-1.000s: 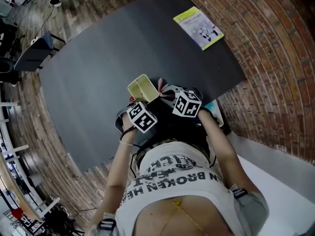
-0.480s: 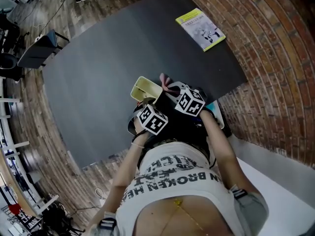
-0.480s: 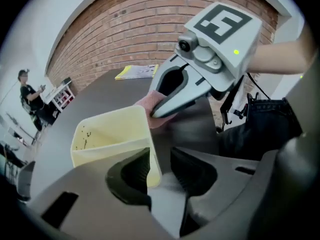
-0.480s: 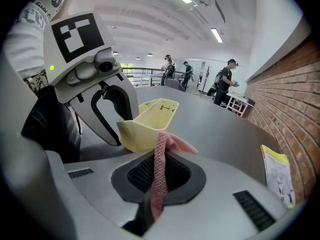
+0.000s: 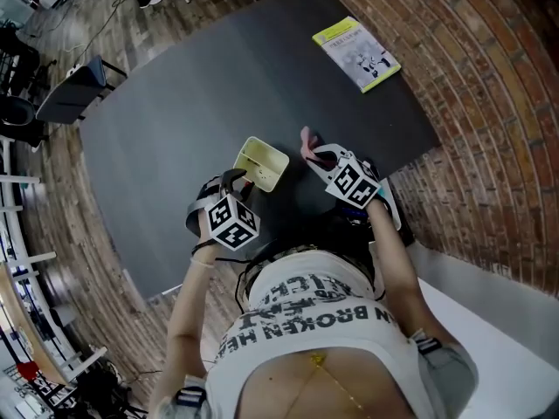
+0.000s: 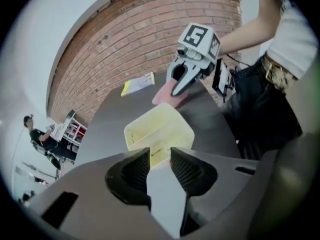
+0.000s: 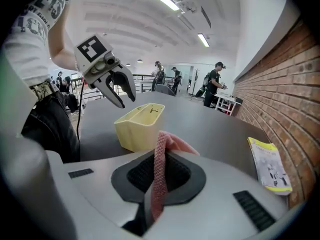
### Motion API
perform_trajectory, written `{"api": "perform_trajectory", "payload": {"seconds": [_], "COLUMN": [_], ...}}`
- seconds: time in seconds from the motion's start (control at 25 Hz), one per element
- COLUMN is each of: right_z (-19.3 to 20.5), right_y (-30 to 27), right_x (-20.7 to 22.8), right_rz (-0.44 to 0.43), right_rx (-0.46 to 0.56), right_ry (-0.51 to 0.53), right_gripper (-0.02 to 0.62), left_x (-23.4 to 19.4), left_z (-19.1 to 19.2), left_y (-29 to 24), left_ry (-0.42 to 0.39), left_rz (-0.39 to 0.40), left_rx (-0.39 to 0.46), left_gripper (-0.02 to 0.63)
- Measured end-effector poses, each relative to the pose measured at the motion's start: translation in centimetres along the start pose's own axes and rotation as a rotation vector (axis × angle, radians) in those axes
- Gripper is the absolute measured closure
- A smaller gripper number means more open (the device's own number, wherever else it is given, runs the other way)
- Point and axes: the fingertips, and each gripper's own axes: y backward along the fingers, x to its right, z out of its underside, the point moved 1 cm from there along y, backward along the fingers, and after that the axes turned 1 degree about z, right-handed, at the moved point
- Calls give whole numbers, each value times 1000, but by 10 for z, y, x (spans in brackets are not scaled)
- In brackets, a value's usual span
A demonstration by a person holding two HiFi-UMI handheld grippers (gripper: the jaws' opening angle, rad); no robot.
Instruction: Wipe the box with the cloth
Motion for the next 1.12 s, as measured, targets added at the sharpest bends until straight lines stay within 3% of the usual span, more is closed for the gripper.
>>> {"api": "perform_trajectory", "payload": {"seconds": [0.28, 0.4, 0.52, 0.68, 0.92, 1.12], "right_z": [3, 3, 4, 5, 2, -2], "right_y": [-1, -1, -1, -1, -6, -10], "right_x": [-4, -2, 2, 4, 5, 10], "right_rz": [1, 7, 16, 24, 9, -5], "right_rx": [-13, -16, -17, -19, -17, -11], "right_ry": [-1, -8, -17, -33, -32, -19], "right_gripper": [578, 578, 578, 578, 578, 577], "left_x": [-10, -4, 2, 2, 9, 25], "left_z": [33, 32, 34, 35, 32, 26], "left_y": [-17, -28, -41, -48, -43, -39], "left_ry": [-452, -561, -601, -582, -433, -241], "left_rz": [23, 60, 79, 81, 126, 188], "left_rx": [-176, -196, -220, -244, -239, -185], "left_gripper": [495, 495, 497, 511, 537, 572]}}
